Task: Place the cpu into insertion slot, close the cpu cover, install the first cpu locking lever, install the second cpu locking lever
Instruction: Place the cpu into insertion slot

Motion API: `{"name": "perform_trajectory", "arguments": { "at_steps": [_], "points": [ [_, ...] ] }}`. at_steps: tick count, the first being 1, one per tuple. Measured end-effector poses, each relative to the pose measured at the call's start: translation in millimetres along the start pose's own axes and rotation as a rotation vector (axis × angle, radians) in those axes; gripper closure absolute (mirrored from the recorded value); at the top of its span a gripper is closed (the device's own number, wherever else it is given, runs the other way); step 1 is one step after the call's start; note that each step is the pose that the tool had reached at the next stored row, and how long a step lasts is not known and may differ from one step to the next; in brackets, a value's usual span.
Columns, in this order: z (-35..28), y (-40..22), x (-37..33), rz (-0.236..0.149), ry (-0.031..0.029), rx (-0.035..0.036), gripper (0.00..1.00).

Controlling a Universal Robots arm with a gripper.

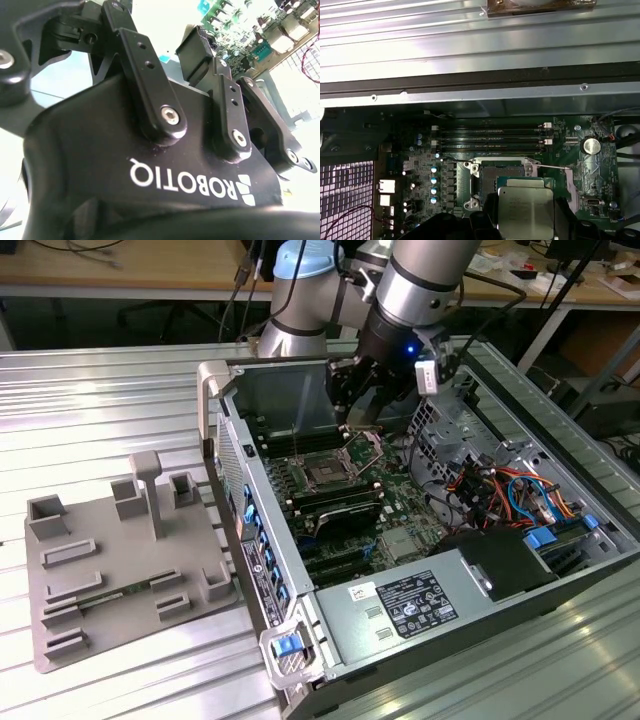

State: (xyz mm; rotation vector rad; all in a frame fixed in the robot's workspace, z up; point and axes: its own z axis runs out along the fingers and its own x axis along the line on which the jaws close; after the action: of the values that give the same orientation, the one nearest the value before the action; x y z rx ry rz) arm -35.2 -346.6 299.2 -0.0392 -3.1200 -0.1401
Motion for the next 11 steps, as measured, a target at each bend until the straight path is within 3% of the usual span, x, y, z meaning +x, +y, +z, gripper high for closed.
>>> {"name": "perform_trajectory", "arguments": {
  "at_steps": [11],
  "points": [
    [5.9,-2.2,1.9,-0.001,0.0001,0.0001,0.45]
  ]
}}
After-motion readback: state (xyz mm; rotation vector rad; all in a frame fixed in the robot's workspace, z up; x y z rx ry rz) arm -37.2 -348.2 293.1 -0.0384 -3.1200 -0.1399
